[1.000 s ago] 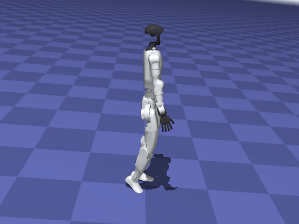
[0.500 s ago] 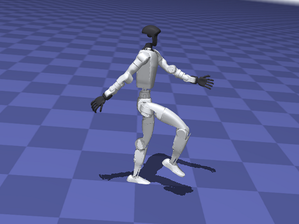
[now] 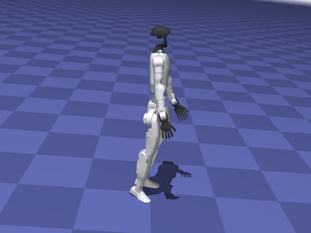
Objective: Upper body actions
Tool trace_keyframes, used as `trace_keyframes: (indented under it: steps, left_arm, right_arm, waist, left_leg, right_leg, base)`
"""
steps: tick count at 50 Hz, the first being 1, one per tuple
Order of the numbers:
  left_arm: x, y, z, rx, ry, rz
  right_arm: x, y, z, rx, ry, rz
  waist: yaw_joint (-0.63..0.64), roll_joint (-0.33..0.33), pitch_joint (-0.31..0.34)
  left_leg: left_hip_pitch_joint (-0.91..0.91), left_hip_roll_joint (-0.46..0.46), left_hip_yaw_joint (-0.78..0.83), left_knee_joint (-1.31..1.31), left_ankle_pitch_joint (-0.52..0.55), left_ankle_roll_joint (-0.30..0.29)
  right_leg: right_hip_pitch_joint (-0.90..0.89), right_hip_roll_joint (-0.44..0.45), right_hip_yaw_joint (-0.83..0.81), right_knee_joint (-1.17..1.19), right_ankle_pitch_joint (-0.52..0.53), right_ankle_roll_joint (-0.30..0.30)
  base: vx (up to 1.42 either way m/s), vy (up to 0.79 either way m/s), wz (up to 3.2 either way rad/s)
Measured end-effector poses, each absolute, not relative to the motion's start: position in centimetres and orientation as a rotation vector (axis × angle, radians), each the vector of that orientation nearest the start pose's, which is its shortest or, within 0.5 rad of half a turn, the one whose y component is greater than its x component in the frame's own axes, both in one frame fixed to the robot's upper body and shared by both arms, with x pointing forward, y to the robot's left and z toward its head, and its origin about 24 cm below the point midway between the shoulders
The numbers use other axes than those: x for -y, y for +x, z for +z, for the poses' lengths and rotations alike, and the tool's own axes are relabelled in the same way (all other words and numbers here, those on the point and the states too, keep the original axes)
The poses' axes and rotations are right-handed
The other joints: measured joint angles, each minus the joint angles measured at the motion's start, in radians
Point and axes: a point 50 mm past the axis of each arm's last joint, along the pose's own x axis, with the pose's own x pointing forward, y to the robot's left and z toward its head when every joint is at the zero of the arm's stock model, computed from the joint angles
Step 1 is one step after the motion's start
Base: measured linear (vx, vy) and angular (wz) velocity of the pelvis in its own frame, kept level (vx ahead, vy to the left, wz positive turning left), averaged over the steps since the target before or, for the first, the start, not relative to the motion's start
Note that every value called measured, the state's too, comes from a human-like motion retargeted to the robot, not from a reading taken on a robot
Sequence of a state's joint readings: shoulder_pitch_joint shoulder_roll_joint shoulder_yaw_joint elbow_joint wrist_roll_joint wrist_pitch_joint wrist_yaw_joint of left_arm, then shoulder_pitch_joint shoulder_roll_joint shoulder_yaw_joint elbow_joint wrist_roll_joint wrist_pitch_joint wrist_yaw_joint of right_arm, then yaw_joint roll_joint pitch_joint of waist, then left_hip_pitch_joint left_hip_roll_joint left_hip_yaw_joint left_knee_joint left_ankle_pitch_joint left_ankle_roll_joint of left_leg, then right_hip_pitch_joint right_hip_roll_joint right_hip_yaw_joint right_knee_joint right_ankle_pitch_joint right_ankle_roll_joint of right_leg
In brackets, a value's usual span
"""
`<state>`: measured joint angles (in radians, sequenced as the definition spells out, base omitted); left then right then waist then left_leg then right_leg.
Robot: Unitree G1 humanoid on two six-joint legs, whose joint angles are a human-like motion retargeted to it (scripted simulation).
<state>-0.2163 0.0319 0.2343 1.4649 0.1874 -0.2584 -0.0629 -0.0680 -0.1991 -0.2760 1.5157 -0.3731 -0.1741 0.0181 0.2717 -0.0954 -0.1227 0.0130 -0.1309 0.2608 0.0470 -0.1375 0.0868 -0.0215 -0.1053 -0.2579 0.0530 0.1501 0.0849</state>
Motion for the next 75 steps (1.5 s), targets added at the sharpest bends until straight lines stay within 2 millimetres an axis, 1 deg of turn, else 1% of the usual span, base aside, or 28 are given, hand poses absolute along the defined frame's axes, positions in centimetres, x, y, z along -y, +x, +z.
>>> trace_keyframes:
  steps: [2, 5, 8, 12, 18, 23, 27, 30, 35, 37, 40, 42, 45, 46, 47, 50, 52, 55, 57, 60, 62, 65, 67, 68, 70, 72, 73, 75]
  left_arm:
    - [-16.3, 12.7, -16.2, -1.067, 0.01, -0.033]
    - [-16.9, 10.2, -16.9, -1.156, -0.007, 0.015]
    - [-17.7, 7.2, -17.4, -1.26, -0.024, 0.081]
    - [-18.5, 3.2, -17.7, -1.405, -0.006, 0.102]
    - [-19.2, -0.7, -17.7, -1.533, 0.039, 0.063]
    - [-18.9, -1.7, -17.7, -1.562, 0.029, 0.068]
    - [-18.5, -1.2, -17.7, -1.54, -0.017, 0.078]
    - [-18.7, -0.3, -17.8, -1.512, -0.016, 0.06]
    - [-19.3, 0.4, -17.7, -1.489, 0.027, 0.013]
    - [-19.6, 0.0, -17.7, -1.493, 0.029, 0.012]
    - [-19.8, -1.8, -17.6, -1.524, 0.014, 0.054]
    - [-19.9, -3.8, -17.5, -1.571, -0.008, 0.102]
    - [-20.4, -6.2, -17.0, -1.66, -0.035, 0.134]
    - [-20.8, -7.0, -16.8, -1.692, -0.028, 0.143]
    - [-21.2, -8.0, -16.6, -1.727, -0.023, 0.152]
    - [-22.2, -11.3, -15.5, -1.852, -0.025, 0.168]
    - [-22.5, -12.4, -15.1, -1.893, -0.045, 0.187]
    - [-23.3, -13.5, -14.5, -1.921, -0.046, 0.249]
    - [-23.7, -13.6, -14.4, -1.922, -0.026, 0.284]
    - [-24.1, -12.2, -14.8, -1.89, -0.004, 0.284]
    - [-23.9, -10.3, -15.4, -1.852, 0.018, 0.247]
    - [-23.1, -6.6, -16.4, -1.77, 0.062, 0.163]
    - [-21.6, -3.7, -17.1, -1.697, 0.073, 0.099]
    - [-20.4, -2.0, -17.5, -1.653, 0.063, 0.066]
    - [-17.7, 3.0, -17.8, -1.523, 0.039, -0.004]
    - [-15.5, 8.8, -17.2, -1.353, 0.026, -0.052]
    - [-14.6, 11.4, -16.7, -1.267, 0.017, -0.076]
    - [-13.8, 17.0, -14.8, -1.102, -0.004, -0.141]
  right_arm:
    - [23.1, 7.7, -16.6, -1.241, -0.252, -0.019]
    - [22.9, 9.4, -16.2, -1.169, -0.264, 0.003]
    - [22.5, 9.6, -16.2, -1.149, -0.268, 0.026]
    - [22.0, 7.4, -16.8, -1.223, -0.247, 0.034]
    - [21.0, 1.8, -17.6, -1.416, -0.14, -0.034]
    - [20.8, -1.8, -17.5, -1.52, -0.108, -0.078]
    - [21.1, -3.7, -17.3, -1.586, -0.113, -0.094]
    - [21.3, -4.3, -17.1, -1.615, -0.123, -0.109]
    - [21.3, -3.4, -17.2, -1.603, -0.121, -0.147]
    - [21.2, -2.0, -17.4, -1.575, -0.11, -0.155]
    - [20.9, 1.3, -17.5, -1.507, -0.111, -0.136]
    - [20.3, 5.0, -17.3, -1.422, -0.123, -0.086]
    - [18.1, 12.3, -16.2, -1.23, -0.097, 0.003]
    - [17.4, 14.7, -15.5, -1.149, -0.067, 0.027]
    - [16.7, 16.9, -14.8, -1.073, -0.038, 0.053]
    - [15.2, 22.2, -12.2, -0.886, 0.036, 0.123]
    - [14.1, 25.2, -10.2, -0.762, 0.056, 0.147]
    - [13.4, 27.4, -8.4, -0.647, 0.034, 0.176]
    - [13.4, 27.4, -8.4, -0.643, -0.023, 0.199]
    - [14.0, 25.2, -10.0, -0.715, -0.103, 0.241]
    - [14.8, 22.2, -12.1, -0.819, -0.12, 0.246]
    - [15.9, 15.4, -15.4, -1.043, -0.11, 0.195]
    - [17.0, 9.6, -17.1, -1.226, -0.066, 0.102]
    - [17.7, 6.7, -17.5, -1.316, -0.046, 0.048]
    - [19.4, 2.0, -17.7, -1.459, -0.02, -0.062]
    - [21.2, -1.7, -17.4, -1.56, -0.013, -0.178]
    - [22.0, -3.7, -17.1, -1.607, -0.015, -0.244]
    - [22.9, -7.2, -16.4, -1.696, -0.004, -0.361]
  waist:
    - [0.037, -0.002, 0.005]
    - [0.008, 0.01, 0.028]
    - [-0.051, 0.035, 0.031]
    - [-0.082, 0.049, 0.023]
    - [-0.053, 0.043, 0.031]
    - [-0.065, 0.047, 0.042]
    - [-0.073, 0.049, 0.051]
    - [-0.071, 0.051, 0.057]
    - [-0.063, 0.062, 0.074]
    - [-0.057, 0.065, 0.084]
    - [-0.048, 0.063, 0.097]
    - [-0.034, 0.054, 0.122]
    - [-0.019, 0.026, 0.177]
    - [-0.012, 0.017, 0.19]
    - [-0.002, 0.007, 0.199]
    - [0.062, -0.02, 0.206]
    - [0.083, -0.029, 0.225]
    - [0.082, -0.036, 0.219]
    - [0.077, -0.034, 0.199]
    - [0.064, -0.031, 0.174]
    - [0.05, -0.023, 0.158]
    - [0.042, 0.005, 0.135]
    - [0.019, 0.037, 0.124]
    - [-0.001, 0.059, 0.126]
    - [-0.07, 0.102, 0.134]
    - [-0.091, 0.108, 0.146]
    - [-0.104, 0.098, 0.157]
    - [-0.147, 0.089, 0.188]
  left_leg:
    - [-0.008, 0.006, 0.013, -0.009, 0.007, -0.006]
    - [-0.013, 0.014, -0.019, -0.015, 0.023, -0.012]
    - [-0.017, 0.023, -0.055, -0.024, 0.039, -0.017]
    - [-0.022, 0.031, -0.067, -0.037, 0.049, -0.026]
    - [-0.022, 0.041, -0.062, -0.049, 0.057, -0.038]
    - [-0.022, 0.049, -0.07, -0.051, 0.059, -0.045]
    - [-0.024, 0.056, -0.071, -0.049, 0.06, -0.051]
    - [-0.028, 0.063, -0.066, -0.044, 0.058, -0.056]
    - [-0.029, 0.079, -0.06, -0.032, 0.052, -0.067]
    - [-0.034, 0.091, -0.054, -0.005, 0.038, -0.077]
    - [-0.077, 0.114, -0.044, 0.092, 0.015, -0.105]
    - [-0.134, 0.125, -0.039, 0.22, 0.083, -0.135]
    - [-0.301, 0.139, -0.073, 0.512, 0.292, -0.2]
    - [-0.382, 0.129, -0.094, 0.618, 0.321, -0.189]
    - [-0.456, 0.122, -0.106, 0.718, 0.333, -0.182]
    - [-0.612, 0.155, -0.051, 0.954, 0.25, -0.163]
    - [-0.675, 0.167, -0.026, 1.04, 0.206, -0.139]
    - [-0.716, 0.159, -0.02, 1.088, 0.192, -0.137]
    - [-0.691, 0.157, -0.023, 1.051, 0.217, -0.151]
    - [-0.574, 0.129, -0.047, 0.889, 0.265, -0.174]
    - [-0.443, 0.094, -0.084, 0.699, 0.293, -0.168]
    - [-0.21, 0.05, -0.164, 0.347, 0.252, -0.159]
    - [-0.059, 0.047, -0.137, 0.165, 0.093, -0.104]
    - [-0.015, 0.051, -0.136, 0.089, 0.074, -0.071]
    - [0.018, 0.086, -0.179, -0.012, 0.09, -0.052]
    - [-0.003, 0.082, -0.158, -0.052, 0.11, -0.031]
    - [0.001, 0.067, -0.145, -0.074, 0.119, -0.027]
    - [0.008, 0.047, -0.146, -0.095, 0.125, -0.011]
  right_leg:
    - [-0.009, 0.003, -0.015, -0.012, 0.007, 0.001]
    - [-0.008, 0.015, -0.011, -0.013, 0.005, -0.012]
    - [-0.001, 0.023, -0.036, -0.018, 0.006, -0.012]
    - [0.002, 0.035, -0.055, -0.035, 0.009, -0.017]
    - [-0.01, 0.041, -0.048, -0.031, 0.01, -0.028]
    - [-0.01, 0.049, -0.053, -0.032, 0.011, -0.037]
    - [-0.011, 0.054, -0.056, -0.032, 0.012, -0.043]
    - [-0.015, 0.057, -0.049, -0.03, 0.013, -0.047]
    - [-0.014, 0.066, -0.041, -0.032, 0.017, -0.057]
    - [-0.014, 0.068, -0.039, -0.031, 0.02, -0.063]
    - [-0.019, 0.059, -0.034, -0.029, 0.025, -0.071]
    - [-0.016, 0.046, -0.026, -0.033, 0.035, -0.077]
    - [-0.015, 0.007, -0.039, -0.044, 0.046, -0.073]
    - [-0.014, -0.001, -0.051, -0.049, 0.049, -0.071]
    - [-0.015, -0.01, -0.061, -0.052, 0.052, -0.07]
    - [-0.038, -0.032, -0.059, -0.046, 0.057, -0.078]
    - [-0.045, -0.04, -0.058, -0.04, 0.056, -0.083]
    - [-0.042, -0.043, -0.06, -0.04, 0.051, -0.086]
    - [-0.037, -0.038, -0.071, -0.044, 0.046, -0.087]
    - [-0.022, -0.032, -0.081, -0.04, 0.029, -0.086]
    - [-0.005, -0.022, -0.097, -0.029, 0.009, -0.088]
    - [0.014, 0.006, -0.109, 0.018, -0.034, -0.099]
    - [0.003, 0.028, -0.115, 0.105, -0.051, -0.114]
    - [-0.013, 0.035, -0.119, 0.172, -0.03, -0.127]
    - [-0.12, -0.01, -0.166, 0.422, 0.106, -0.148]
    - [-0.319, -0.071, -0.095, 0.699, 0.261, -0.157]
    - [-0.41, -0.064, -0.025, 0.795, 0.308, -0.186]
    - [-0.537, -0.103, -0.012, 0.967, 0.247, -0.239]
  base:
    - [-0.32, -0.13, -0.27]
    - [-0.33, -0.17, 0.47]
    - [-0.22, -0.05, 0.58]
    - [-0.13, 0.0, 0.14]
    - [-0.11, -0.06, -0.04]
    - [-0.12, -0.06, 0.06]
    - [-0.14, -0.05, 0.01]
    - [-0.15, -0.03, -0.09]
    - [-0.17, -0.03, -0.07]
    - [-0.17, 0.01, -0.12]
    - [-0.2, 0.03, -0.1]
    - [-0.27, 0.0, -0.11]
    - [-0.41, -0.07, 0.5]
    - [-0.31, -0.1, 0.9]
    - [-0.16, -0.08, 0.73]
    - [-0.06, -0.03, 0.13]
    - [-0.12, -0.04, 0.06]
    - [0.08, 0.0, 0.24]
    - [0.19, 0.06, 0.27]
    - [0.26, 0.04, 0.3]
    - [0.34, 0.04, 0.29]
    - [0.48, 0.06, -0.11]
    - [0.47, 0.04, -0.15]
    - [0.33, 0.01, 0.1]
    - [0.04, -0.05, 0.29]
    - [-0.17, -0.07, -0.37]
    - [-0.14, -0.04, -0.4]
    - [-0.13, -0.05, 0.02]
